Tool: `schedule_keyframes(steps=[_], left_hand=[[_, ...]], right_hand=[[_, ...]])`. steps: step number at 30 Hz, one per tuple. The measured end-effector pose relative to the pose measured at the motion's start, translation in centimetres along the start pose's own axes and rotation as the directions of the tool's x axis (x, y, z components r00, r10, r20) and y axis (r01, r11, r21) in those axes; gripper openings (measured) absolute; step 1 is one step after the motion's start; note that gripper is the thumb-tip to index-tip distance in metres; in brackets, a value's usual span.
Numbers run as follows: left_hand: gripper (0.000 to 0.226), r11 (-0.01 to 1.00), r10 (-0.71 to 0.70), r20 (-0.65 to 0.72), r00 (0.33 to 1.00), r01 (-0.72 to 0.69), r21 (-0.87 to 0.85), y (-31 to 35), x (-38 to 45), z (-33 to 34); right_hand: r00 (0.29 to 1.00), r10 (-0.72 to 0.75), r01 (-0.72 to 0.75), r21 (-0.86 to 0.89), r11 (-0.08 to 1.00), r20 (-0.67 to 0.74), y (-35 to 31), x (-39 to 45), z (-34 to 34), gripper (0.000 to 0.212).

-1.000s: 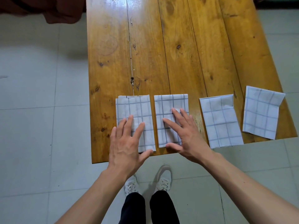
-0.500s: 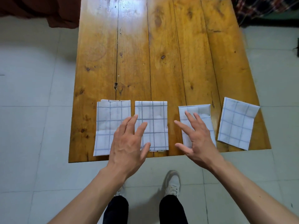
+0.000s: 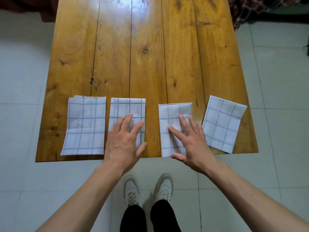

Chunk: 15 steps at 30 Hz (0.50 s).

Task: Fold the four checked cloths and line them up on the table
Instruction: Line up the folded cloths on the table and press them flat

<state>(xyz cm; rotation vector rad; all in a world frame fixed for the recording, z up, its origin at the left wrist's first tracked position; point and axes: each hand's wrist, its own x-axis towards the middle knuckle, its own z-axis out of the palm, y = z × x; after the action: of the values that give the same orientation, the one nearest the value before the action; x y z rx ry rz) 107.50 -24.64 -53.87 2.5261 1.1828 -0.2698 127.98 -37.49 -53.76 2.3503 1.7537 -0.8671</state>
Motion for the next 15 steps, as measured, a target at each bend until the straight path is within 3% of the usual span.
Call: schedule_keyframes(steps=[15], left_hand=[[0.077, 1.000, -0.005, -0.022, 1.000, 0.006, 0.012, -1.0, 0.7, 1.0]], right_hand=[[0.998, -0.045, 0.048, 0.075, 0.996, -0.038, -1.5, 1.9, 0.3, 0.089]])
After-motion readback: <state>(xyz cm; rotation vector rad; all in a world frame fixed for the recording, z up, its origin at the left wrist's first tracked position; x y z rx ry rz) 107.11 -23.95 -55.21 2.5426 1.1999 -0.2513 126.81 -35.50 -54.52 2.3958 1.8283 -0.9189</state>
